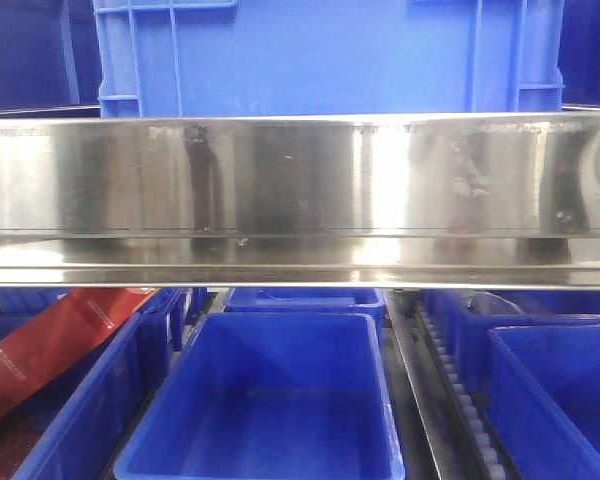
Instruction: Place cylindrical capacitor in blue bin on shelf
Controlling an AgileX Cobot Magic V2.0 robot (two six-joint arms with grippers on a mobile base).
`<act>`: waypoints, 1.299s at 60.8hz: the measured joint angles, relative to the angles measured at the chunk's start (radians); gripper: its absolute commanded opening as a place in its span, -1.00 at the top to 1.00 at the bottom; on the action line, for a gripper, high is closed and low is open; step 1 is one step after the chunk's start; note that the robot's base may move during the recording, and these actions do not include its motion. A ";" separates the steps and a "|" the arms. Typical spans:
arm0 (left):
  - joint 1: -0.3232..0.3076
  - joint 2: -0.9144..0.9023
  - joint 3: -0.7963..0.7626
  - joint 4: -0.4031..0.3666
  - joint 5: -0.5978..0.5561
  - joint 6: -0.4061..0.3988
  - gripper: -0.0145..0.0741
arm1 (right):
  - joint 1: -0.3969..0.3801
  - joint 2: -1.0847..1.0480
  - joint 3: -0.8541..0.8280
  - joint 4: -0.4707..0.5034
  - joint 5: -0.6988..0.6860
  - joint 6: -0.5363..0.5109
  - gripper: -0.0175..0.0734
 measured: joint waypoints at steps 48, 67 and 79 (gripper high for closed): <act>0.000 0.000 0.000 0.002 0.000 0.000 0.92 | 0.000 -0.345 0.344 0.000 -0.164 0.000 0.97; 0.000 -0.002 0.000 0.004 -0.002 0.000 0.92 | 0.000 -0.345 0.344 0.000 -0.164 0.000 0.97; 0.054 -0.084 0.083 0.046 -0.087 0.000 0.92 | 0.000 -0.345 0.344 0.000 -0.164 0.000 0.97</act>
